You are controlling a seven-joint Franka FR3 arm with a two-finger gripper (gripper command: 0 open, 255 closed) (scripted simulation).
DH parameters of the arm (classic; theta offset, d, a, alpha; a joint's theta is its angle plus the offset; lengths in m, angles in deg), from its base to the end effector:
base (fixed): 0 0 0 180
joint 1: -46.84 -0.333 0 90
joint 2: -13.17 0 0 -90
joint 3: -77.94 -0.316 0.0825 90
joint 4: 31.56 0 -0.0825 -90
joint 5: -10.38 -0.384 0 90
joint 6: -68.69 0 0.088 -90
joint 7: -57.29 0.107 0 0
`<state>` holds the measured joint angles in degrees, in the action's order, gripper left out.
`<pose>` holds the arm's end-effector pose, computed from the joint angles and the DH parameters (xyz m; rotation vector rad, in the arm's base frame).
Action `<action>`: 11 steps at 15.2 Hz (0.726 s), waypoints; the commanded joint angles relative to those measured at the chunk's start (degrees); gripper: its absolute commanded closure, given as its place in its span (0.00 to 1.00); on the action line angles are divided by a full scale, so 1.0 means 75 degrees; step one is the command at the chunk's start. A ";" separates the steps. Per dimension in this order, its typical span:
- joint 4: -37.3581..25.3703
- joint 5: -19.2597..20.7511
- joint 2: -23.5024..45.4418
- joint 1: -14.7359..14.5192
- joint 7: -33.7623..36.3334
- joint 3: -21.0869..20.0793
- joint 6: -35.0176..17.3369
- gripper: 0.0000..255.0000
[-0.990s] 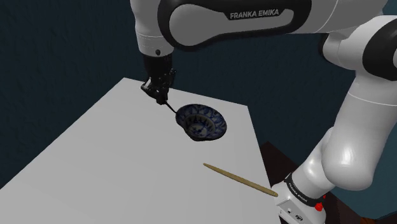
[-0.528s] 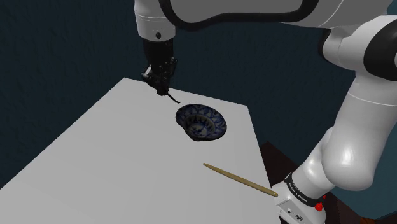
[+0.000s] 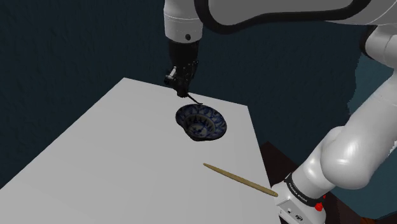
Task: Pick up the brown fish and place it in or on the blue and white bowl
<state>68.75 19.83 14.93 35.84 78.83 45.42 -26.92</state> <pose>0.4193 0.3712 0.5342 2.8984 0.6016 -0.0175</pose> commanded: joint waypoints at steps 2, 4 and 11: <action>0.1173 -0.0568 -0.1152 0.0167 -0.0447 0.0168 -0.0259 1.00; 0.1863 -0.0886 -0.1872 0.0177 -0.0743 0.0334 -0.0350 1.00; 0.3054 -0.1176 -0.2603 0.0082 -0.0979 0.0524 -0.0898 1.00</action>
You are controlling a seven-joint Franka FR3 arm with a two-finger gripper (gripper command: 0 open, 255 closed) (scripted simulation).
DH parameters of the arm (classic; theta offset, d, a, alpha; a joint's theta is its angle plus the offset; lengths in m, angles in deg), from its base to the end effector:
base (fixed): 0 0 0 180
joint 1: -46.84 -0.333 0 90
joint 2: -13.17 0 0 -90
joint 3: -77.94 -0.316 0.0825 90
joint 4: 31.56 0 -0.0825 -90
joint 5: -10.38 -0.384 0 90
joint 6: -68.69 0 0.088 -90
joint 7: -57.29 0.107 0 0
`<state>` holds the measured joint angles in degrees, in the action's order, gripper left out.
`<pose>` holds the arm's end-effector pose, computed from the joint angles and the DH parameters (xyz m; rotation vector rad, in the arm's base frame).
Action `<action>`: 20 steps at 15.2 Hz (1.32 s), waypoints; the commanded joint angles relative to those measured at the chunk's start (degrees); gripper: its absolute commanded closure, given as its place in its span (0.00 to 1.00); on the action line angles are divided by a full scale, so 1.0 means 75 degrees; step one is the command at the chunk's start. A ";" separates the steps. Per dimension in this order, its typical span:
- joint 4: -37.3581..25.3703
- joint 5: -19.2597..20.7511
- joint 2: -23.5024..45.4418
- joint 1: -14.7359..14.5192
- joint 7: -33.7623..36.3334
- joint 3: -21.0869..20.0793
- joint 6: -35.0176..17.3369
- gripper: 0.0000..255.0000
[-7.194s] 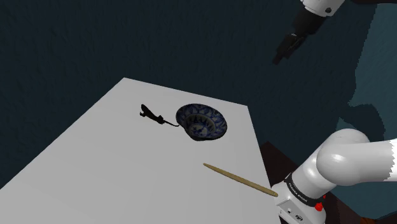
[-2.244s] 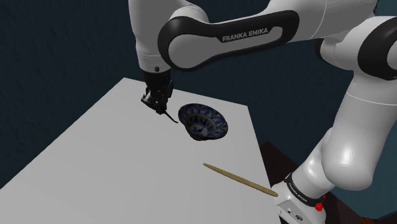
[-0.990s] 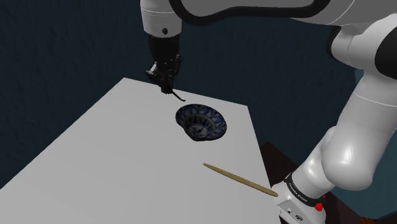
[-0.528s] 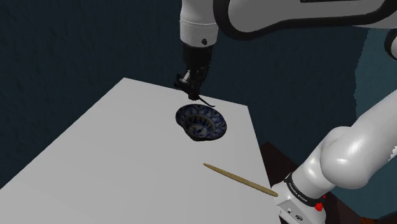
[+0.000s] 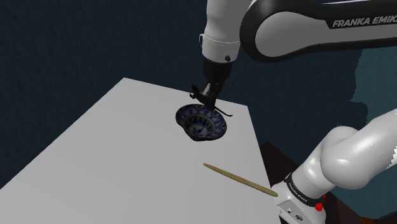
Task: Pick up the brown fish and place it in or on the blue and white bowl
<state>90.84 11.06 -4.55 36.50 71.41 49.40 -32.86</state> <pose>0.3512 0.3036 0.5118 2.8991 0.6002 -0.0185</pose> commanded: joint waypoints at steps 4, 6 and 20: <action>0.0460 0.0009 0.0063 -0.0012 0.0080 -0.0051 -0.0516 1.00; 0.0626 0.0023 0.0109 -0.0014 0.0119 -0.0076 -0.0721 1.00; 0.0775 0.0039 0.0159 -0.0014 0.0159 -0.0101 -0.0914 0.00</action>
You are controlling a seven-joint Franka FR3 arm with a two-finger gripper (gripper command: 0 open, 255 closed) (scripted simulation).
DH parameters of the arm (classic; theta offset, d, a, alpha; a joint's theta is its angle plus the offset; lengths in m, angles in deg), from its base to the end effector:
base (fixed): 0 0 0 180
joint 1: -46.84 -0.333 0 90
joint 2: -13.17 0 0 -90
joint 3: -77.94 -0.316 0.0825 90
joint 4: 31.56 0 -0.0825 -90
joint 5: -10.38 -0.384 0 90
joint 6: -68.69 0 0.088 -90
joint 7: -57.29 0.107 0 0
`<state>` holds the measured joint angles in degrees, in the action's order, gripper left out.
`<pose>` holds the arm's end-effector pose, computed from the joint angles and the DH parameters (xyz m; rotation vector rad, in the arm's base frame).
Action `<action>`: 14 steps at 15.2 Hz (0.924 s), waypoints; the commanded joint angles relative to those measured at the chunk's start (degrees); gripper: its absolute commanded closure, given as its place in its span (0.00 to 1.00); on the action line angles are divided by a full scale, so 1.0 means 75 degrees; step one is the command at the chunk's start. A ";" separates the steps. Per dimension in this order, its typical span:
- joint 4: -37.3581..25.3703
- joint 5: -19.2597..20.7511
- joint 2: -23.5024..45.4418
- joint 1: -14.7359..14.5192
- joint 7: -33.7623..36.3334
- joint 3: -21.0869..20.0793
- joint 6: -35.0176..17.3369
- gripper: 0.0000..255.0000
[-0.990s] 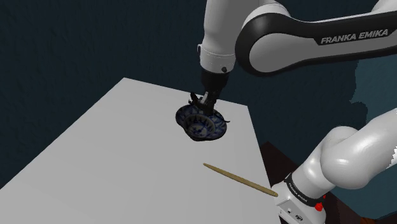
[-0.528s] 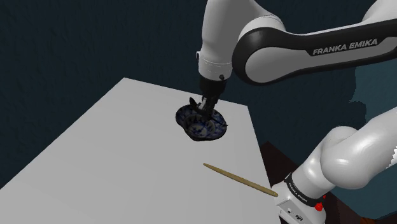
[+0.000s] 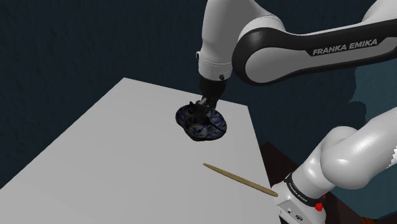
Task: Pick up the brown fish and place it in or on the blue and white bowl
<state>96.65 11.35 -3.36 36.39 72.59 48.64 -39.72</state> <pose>0.3505 0.3033 0.4650 2.8995 0.6007 -0.0177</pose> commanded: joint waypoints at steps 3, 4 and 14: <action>-0.0231 -0.0016 -0.0032 -0.0007 -0.0012 0.0005 0.0260 0.00; -0.0471 -0.0026 -0.0053 -0.0011 -0.0020 0.0008 0.0518 0.00; -0.0924 -0.0032 -0.0060 -0.0014 -0.0024 0.0006 0.0978 0.00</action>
